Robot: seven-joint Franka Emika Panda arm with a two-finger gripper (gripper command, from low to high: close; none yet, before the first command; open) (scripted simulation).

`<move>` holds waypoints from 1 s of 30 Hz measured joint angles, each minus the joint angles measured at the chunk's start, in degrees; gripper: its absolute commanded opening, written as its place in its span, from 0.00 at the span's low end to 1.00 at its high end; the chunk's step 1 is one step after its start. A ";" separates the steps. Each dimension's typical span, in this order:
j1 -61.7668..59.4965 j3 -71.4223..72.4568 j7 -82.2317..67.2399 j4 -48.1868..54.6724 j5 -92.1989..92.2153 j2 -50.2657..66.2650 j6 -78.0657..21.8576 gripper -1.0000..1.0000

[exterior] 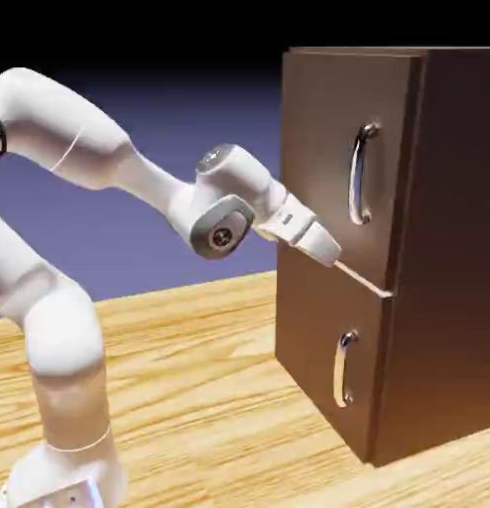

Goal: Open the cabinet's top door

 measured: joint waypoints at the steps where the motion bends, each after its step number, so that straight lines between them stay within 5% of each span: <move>1: 0.65 -0.91 1.73 0.26 -2.49 -0.61 -0.05 0.50; 30: 19.40 -27.29 51.75 7.71 -74.77 -18.42 -1.40 0.50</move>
